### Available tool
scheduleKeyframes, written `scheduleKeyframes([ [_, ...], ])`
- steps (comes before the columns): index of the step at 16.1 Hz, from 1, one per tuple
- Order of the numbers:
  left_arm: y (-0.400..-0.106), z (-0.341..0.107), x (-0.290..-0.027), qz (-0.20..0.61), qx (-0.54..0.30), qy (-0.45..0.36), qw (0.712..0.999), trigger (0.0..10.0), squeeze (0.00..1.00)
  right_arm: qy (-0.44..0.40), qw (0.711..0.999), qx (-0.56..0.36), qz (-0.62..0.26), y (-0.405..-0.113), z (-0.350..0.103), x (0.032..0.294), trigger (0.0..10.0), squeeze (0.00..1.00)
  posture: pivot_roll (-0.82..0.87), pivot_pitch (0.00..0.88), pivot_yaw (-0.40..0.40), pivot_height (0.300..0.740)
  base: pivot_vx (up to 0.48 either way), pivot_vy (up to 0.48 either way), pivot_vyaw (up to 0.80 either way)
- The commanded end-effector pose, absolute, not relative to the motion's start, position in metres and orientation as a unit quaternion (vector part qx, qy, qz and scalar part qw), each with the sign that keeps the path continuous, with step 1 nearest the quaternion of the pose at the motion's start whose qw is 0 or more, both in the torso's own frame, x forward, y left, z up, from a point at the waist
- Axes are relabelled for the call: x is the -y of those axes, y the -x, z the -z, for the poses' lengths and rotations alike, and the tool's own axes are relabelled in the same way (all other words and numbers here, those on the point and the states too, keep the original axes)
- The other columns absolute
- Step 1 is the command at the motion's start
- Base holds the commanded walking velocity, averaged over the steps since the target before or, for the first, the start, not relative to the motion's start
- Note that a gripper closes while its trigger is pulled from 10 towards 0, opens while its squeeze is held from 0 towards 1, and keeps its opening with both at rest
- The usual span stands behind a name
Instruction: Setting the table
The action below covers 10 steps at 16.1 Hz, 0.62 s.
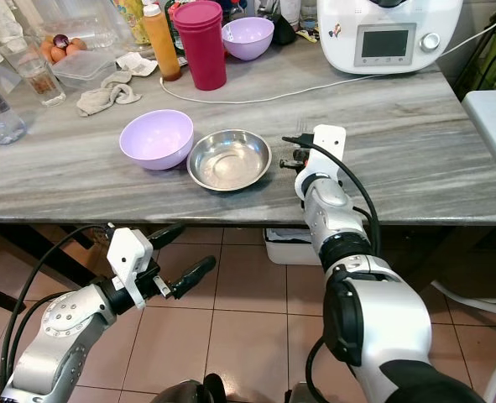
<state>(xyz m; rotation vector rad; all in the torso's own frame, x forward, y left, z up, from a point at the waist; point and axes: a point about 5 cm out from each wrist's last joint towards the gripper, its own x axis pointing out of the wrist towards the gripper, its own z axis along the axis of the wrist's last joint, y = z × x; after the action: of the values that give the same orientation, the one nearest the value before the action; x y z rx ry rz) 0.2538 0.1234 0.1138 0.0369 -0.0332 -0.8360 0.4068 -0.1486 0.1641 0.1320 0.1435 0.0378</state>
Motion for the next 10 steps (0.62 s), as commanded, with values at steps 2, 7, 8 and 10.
scheduleKeyframes([
  [2,-0.252,-0.113,-0.126,0.399,0.014,-0.023,0.917,10.0,0.00,-0.057,0.996,-0.068,-0.029,-0.409,-0.168,0.143,10.0,1.00,-0.10,0.157,0.125,0.740,0.000,0.000,0.00],
  [7,-0.253,-0.113,-0.127,0.395,0.014,-0.025,0.918,10.0,0.00,-0.063,0.996,-0.061,-0.026,-0.409,-0.170,0.144,10.0,1.00,-0.10,0.155,0.126,0.740,0.000,0.000,0.00],
  [8,-0.253,-0.114,-0.127,0.394,0.015,-0.025,0.919,10.0,0.00,-0.064,0.996,-0.054,-0.026,-0.409,-0.172,0.145,10.0,1.00,-0.10,0.153,0.123,0.740,0.000,0.000,0.00],
  [10,-0.253,-0.116,-0.125,0.389,0.023,-0.025,0.920,10.0,0.00,-0.052,0.998,-0.010,-0.040,-0.411,-0.187,0.145,10.0,1.00,-0.10,0.146,0.118,0.740,0.000,0.000,0.00],
])
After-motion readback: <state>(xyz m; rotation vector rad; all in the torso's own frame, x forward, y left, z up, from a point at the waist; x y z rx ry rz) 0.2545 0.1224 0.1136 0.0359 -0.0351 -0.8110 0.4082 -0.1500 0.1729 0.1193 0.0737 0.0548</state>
